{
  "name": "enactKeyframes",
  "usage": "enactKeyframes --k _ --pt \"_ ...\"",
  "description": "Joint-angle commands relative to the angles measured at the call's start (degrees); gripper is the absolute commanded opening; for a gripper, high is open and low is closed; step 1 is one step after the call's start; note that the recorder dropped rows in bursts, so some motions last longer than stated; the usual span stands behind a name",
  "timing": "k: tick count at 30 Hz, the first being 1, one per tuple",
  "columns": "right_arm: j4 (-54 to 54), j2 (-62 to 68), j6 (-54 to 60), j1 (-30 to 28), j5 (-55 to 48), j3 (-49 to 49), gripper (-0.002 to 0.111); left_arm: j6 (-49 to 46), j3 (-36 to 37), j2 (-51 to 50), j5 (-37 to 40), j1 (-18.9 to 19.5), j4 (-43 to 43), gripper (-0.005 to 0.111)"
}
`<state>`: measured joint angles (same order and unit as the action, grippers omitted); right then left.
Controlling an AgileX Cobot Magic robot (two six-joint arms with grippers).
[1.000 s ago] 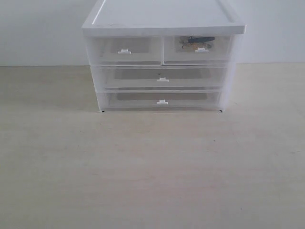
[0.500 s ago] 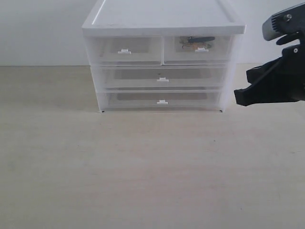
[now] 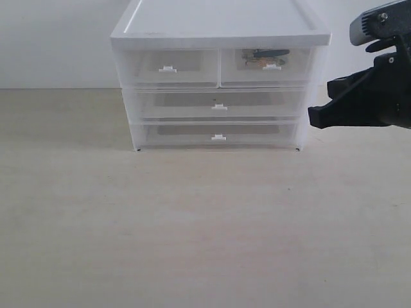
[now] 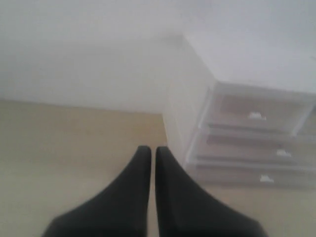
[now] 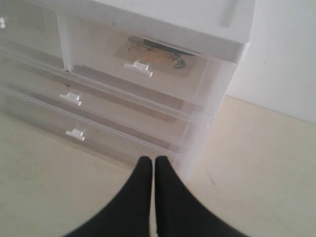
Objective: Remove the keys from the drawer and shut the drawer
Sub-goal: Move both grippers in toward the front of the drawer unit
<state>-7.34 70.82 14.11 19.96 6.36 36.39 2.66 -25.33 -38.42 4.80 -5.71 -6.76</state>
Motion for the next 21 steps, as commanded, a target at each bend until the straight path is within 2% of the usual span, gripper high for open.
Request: enactKeyframes --k 1,4,9,13,15,19,21 --pt "0.2 -0.2 -0.5 0.1 1.4 0.4 0.0 -2.7 -8.1 -15.0 3.5 -5.7 -1.4 0.004" --pt "0.2 -0.2 -0.5 0.1 1.4 0.4 0.0 -6.3 -12.3 -22.7 2.4 -8.2 -1.4 0.004" --pt "0.2 0.6 -0.5 0.1 -2.4 1.0 0.0 -4.8 -16.7 -28.8 -4.3 -8.4 -2.0 0.004" --pt "0.2 4.6 -0.4 0.1 -9.8 5.1 0.0 -2.7 -18.3 -29.5 -4.8 -8.4 -2.0 0.004" --pt "0.2 7.0 -0.3 0.1 -8.7 6.7 0.0 -0.6 -18.3 -29.5 -7.3 -8.4 -2.0 0.004" --pt "0.2 11.6 -3.5 0.1 1.8 7.9 0.0 -0.5 -18.3 -31.3 -15.6 -8.4 -1.8 0.004" --pt "0.2 13.7 -6.2 0.1 3.3 7.9 0.0 -0.5 -18.3 -35.0 -20.0 -9.6 2.8 0.004"
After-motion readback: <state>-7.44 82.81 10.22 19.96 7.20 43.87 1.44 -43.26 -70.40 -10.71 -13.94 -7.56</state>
